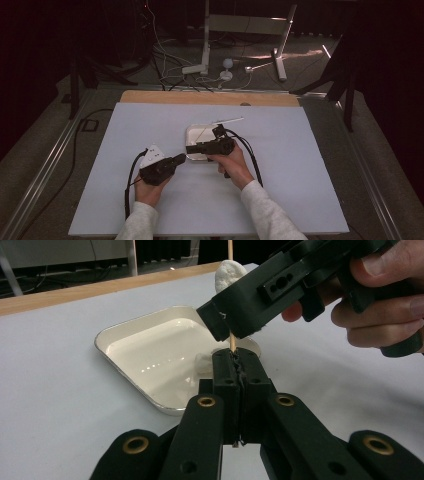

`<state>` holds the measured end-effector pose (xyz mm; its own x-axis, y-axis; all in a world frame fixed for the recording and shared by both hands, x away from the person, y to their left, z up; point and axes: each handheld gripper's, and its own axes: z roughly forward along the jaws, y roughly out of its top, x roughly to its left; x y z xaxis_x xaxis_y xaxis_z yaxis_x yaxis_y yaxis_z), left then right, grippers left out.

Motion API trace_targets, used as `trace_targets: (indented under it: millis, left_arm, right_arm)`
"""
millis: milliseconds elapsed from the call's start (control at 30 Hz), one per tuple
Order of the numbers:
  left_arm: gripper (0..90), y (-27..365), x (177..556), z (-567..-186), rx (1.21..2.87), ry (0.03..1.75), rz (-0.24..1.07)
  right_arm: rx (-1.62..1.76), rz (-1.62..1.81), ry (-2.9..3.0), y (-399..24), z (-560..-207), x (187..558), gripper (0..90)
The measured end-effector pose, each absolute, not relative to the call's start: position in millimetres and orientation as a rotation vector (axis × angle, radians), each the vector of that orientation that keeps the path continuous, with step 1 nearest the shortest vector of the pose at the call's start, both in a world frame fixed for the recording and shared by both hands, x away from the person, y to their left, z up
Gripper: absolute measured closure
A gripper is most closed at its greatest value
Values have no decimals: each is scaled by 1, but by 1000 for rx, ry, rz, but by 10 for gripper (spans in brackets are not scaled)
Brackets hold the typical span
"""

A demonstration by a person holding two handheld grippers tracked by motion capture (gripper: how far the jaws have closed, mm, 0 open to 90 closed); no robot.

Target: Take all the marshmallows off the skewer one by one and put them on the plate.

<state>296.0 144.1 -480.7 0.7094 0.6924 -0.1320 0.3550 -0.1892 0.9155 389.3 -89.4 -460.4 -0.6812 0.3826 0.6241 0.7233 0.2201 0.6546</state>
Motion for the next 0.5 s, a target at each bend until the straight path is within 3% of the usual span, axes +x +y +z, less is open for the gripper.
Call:
trace_targets:
  millis: [233,500]
  left_arm:
    - [900,142,296,-483,1809,828,381]
    - [900,141,296,-484,1808,836,415]
  right_arm:
    - [-1055,-1456,-2119,-86,-462,389,752]
    - [-1164,-1488,-2078,-88,-457,391,785]
